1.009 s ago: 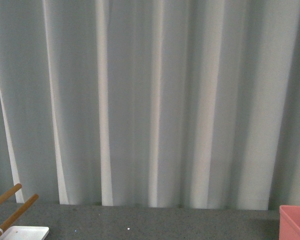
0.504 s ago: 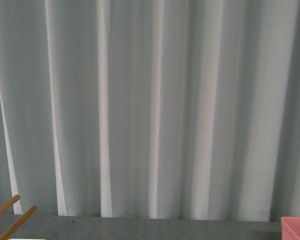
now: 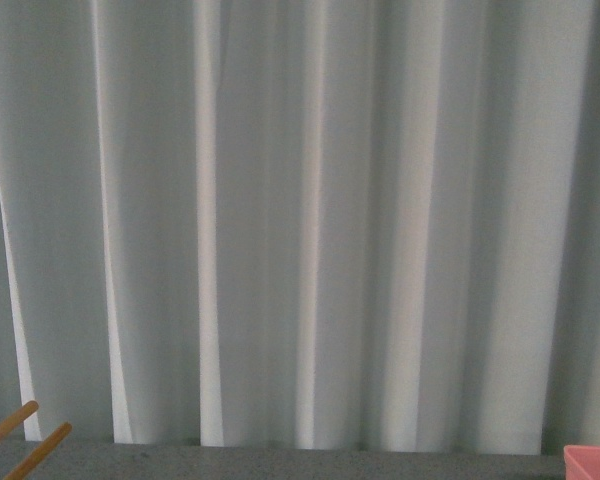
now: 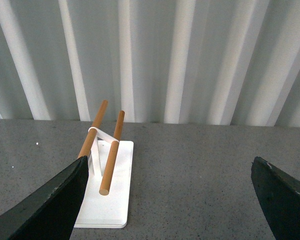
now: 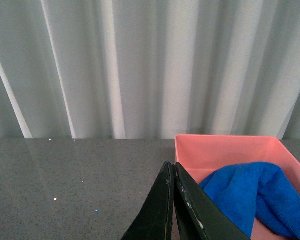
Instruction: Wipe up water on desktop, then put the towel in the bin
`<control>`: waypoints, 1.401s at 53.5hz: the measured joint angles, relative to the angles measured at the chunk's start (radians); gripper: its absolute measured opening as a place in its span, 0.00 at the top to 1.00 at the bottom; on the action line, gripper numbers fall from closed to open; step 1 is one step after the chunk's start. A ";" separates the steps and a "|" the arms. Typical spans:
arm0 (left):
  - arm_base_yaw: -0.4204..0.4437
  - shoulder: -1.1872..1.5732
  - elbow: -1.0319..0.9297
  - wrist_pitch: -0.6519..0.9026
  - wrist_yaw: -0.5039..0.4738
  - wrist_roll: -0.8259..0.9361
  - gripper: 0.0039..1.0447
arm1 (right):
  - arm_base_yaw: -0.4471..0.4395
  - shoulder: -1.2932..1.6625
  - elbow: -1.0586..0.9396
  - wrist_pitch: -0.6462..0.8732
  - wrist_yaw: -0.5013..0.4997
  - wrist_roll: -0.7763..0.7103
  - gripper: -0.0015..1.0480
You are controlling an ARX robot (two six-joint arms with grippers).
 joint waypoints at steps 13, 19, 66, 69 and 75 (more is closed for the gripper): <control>0.000 0.000 0.000 0.000 0.000 0.000 0.06 | 0.000 -0.100 -0.001 -0.097 0.000 0.002 0.97; 0.000 0.000 0.000 0.000 0.000 0.000 0.06 | 0.000 -0.152 -0.001 -0.148 0.000 0.004 0.97; 0.000 -0.001 0.000 0.000 0.000 0.000 0.06 | 0.000 -0.406 -0.001 -0.409 0.003 0.007 0.71; 0.000 -0.001 0.000 0.000 0.000 0.000 0.06 | 0.000 -0.406 -0.001 -0.409 0.003 0.007 0.61; 0.000 -0.001 0.000 0.000 0.000 0.000 0.06 | 0.000 -0.406 -0.001 -0.409 0.003 0.007 0.42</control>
